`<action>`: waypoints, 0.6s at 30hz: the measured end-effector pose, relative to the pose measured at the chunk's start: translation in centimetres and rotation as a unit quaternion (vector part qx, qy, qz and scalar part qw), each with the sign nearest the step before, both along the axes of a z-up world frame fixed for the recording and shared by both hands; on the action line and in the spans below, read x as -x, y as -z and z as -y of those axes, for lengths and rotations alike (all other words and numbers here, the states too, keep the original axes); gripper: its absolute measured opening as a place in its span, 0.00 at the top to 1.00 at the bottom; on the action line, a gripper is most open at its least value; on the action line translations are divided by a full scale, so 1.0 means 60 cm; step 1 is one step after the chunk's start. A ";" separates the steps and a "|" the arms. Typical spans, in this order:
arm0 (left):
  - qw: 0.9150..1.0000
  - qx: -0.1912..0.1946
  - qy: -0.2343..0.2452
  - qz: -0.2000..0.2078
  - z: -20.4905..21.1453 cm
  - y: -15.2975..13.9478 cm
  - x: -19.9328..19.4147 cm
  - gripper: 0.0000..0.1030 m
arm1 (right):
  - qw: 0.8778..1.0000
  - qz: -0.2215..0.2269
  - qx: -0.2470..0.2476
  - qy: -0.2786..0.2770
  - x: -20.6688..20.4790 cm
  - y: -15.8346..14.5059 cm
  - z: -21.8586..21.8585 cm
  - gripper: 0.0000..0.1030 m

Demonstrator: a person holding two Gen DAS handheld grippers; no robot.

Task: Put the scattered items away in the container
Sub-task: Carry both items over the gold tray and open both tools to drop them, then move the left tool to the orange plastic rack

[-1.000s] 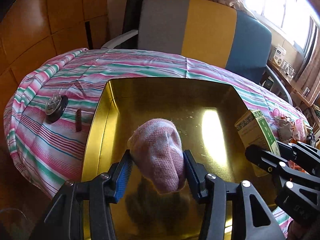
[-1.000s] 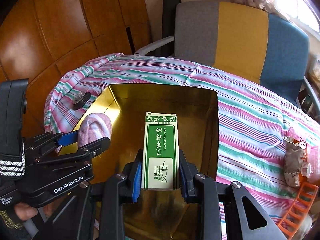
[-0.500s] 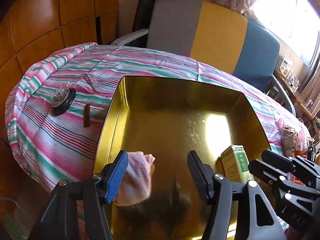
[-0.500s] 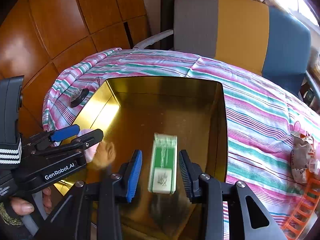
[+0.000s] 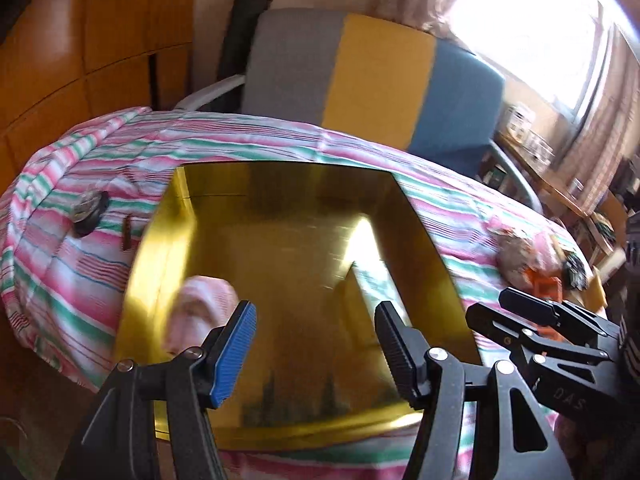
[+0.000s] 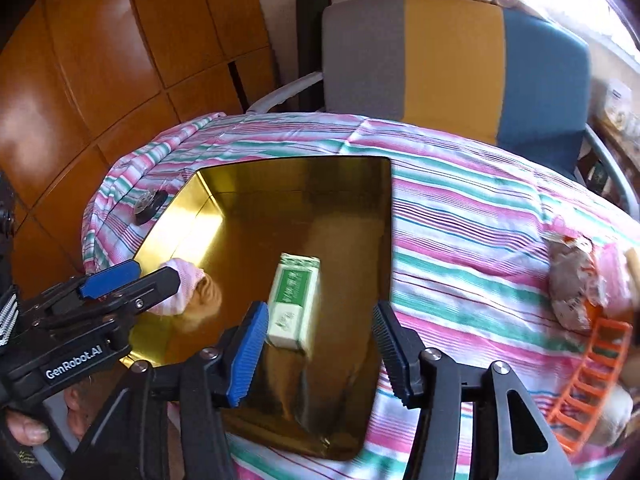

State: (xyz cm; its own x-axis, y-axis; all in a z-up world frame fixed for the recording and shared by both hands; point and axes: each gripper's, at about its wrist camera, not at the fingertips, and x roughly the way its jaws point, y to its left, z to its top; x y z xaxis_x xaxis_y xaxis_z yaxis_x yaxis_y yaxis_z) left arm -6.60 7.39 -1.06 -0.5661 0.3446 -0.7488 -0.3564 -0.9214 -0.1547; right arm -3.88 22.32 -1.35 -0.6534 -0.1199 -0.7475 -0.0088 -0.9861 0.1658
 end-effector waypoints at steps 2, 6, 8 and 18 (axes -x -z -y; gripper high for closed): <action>0.999 -0.005 0.034 0.001 -0.030 -0.004 -0.019 0.39 | 1.000 -0.001 0.003 0.022 -0.031 0.000 -0.032 0.43; 0.993 -0.004 0.116 0.000 -0.109 -0.007 -0.056 0.39 | 0.997 0.007 0.004 0.074 -0.103 0.012 -0.104 0.40; 0.988 -0.001 0.155 0.006 -0.151 -0.002 -0.074 0.39 | 0.994 0.016 0.007 0.105 -0.146 0.023 -0.144 0.40; 0.959 0.021 0.281 0.037 -0.329 0.036 -0.148 0.39 | 0.966 0.047 -0.012 0.254 -0.309 0.077 -0.308 0.36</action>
State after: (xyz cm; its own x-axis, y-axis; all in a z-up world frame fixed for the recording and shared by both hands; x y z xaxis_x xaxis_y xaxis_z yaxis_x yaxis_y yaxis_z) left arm 2.26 27.14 -3.25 -0.2442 0.5486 -0.7997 -0.7877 -0.5931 -0.1663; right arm 14.67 40.81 -5.95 -0.5517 0.2163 -0.8055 -0.5073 -0.8536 0.1182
